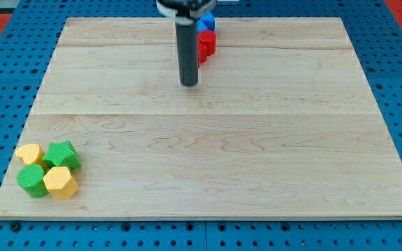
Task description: Push the green circle to the top right corner of the board
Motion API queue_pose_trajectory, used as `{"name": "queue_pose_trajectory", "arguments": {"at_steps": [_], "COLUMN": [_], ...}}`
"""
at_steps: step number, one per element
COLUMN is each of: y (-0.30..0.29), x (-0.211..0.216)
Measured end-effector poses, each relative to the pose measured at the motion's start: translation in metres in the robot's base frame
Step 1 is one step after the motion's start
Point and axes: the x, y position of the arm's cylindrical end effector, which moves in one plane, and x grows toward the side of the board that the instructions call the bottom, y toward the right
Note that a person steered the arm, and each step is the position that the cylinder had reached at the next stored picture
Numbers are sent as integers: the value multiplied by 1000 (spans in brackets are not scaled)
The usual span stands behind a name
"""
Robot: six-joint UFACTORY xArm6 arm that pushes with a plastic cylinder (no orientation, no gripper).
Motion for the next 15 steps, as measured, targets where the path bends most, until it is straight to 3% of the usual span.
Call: {"name": "queue_pose_trajectory", "arguments": {"at_steps": [2, 3, 4, 6, 8, 10, 15], "y": [-52, -82, -106, -280, -231, -181, 91], "x": [178, 216, 215, 215, 172, 157, 53]}}
